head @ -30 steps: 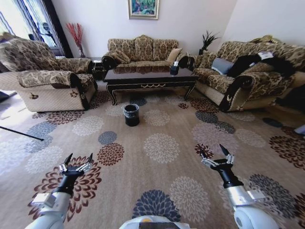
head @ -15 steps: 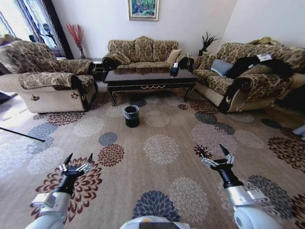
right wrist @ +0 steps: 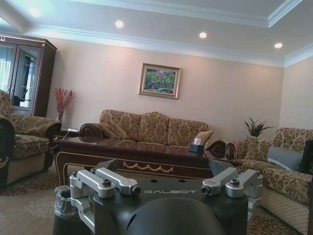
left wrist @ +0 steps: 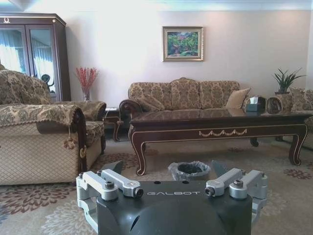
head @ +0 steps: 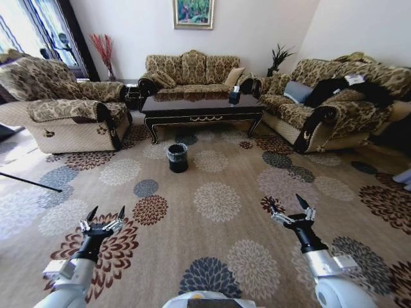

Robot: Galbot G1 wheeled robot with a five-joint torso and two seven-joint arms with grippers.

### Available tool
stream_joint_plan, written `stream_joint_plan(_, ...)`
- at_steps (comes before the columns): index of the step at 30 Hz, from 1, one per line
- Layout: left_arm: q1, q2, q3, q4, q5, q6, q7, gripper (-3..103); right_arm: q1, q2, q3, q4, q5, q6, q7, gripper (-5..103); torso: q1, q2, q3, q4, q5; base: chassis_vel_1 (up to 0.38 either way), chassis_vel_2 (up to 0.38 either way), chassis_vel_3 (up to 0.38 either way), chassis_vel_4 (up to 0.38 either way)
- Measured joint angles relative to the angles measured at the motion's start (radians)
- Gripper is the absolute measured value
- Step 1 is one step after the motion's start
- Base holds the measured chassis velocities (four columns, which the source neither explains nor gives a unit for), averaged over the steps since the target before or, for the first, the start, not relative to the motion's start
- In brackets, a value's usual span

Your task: Move to the front of the table and pick up the trash from the floor, then place it into the trash bin.

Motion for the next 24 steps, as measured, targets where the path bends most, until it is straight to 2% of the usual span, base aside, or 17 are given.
stream_joint_plan(24, 0.000, 0.000, 0.000, 0.000, 0.000, 0.000, 0.000, 100, 0.000, 0.000, 0.000, 0.000, 0.000, 0.000, 0.000, 100, 0.039, 0.099, 0.059, 0.0000, 0.0000, 0.000, 0.000, 0.000, 0.000)
